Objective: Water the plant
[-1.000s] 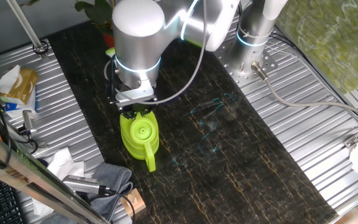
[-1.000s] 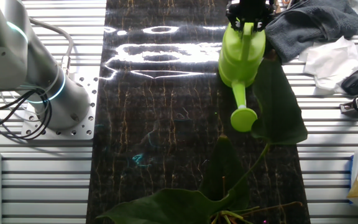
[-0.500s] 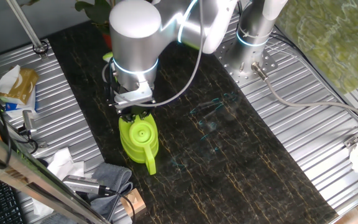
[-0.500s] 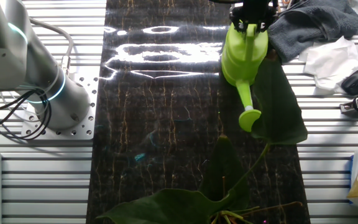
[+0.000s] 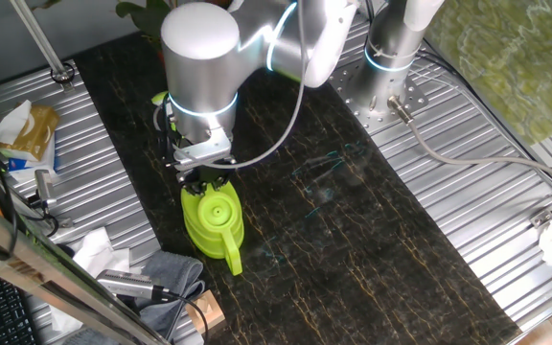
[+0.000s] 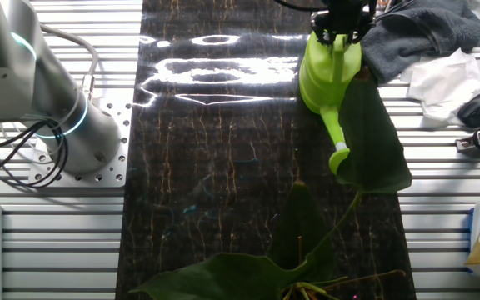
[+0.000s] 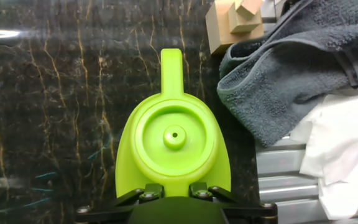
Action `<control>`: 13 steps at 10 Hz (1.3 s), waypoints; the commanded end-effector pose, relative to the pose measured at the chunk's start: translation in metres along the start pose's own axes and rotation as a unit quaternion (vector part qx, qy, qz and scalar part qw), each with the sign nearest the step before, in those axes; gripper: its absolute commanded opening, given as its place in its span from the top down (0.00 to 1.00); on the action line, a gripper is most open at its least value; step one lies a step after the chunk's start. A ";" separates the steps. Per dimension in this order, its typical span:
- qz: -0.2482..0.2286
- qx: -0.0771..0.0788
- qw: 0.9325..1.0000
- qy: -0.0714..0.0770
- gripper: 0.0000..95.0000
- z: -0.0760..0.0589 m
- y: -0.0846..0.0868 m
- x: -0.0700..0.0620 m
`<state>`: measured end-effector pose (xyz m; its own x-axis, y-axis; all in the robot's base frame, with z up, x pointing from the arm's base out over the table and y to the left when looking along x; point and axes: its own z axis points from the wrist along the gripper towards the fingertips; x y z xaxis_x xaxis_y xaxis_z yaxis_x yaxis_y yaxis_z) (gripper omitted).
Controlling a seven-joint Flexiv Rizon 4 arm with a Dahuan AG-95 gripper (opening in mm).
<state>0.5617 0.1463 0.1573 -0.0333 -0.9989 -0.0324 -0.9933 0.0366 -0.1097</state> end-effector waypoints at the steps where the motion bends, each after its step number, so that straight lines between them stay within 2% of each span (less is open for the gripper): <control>1: -0.004 -0.002 1.000 0.001 1.00 0.000 0.001 0.001; 5: 0.009 -0.008 1.000 -0.004 1.00 0.003 0.004 0.004; 13: 0.018 -0.003 1.000 -0.004 1.00 0.005 0.007 0.007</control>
<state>0.5561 0.1402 0.1545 -0.0677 -0.9967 -0.0457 -0.9918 0.0722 -0.1056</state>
